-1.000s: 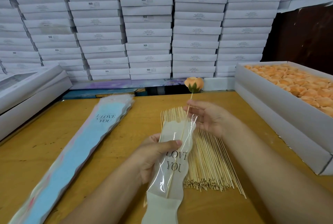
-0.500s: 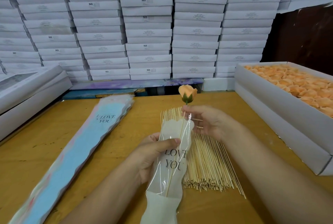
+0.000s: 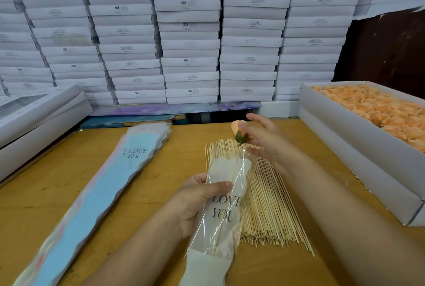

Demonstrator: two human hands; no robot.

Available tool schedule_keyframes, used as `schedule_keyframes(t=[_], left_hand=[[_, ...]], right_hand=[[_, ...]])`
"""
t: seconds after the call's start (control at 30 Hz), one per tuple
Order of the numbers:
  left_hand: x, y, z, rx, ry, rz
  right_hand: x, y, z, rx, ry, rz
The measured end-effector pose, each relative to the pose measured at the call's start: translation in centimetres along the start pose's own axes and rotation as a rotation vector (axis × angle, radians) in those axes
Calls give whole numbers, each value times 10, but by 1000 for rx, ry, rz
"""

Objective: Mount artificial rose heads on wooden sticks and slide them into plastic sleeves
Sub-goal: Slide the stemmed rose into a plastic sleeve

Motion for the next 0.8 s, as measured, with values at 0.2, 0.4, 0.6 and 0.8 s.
schedule_keyframes(t=[0.2, 0.4, 0.6, 0.8], left_hand=[[0, 1, -1, 7, 1, 11], [-2, 5, -3, 10, -3, 6], [-5, 9, -3, 12, -1, -17], [-6, 10, -4, 51, -24, -23]], right_hand=[[1, -1, -3, 84, 64, 5], [7, -6, -9, 154, 80, 53], [13, -10, -14, 193, 35, 82], [16, -15, -16, 259, 48, 117]])
Point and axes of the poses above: each hand's wrist, its own x-axis away from the middle knuckle, its own y-axis out of the back of the hand, z = x × y, the point moved 5 cm from there along -x, towards the middle knuckle, and after that the axes turned 4 degrees about -x, right-handed, at the moved point
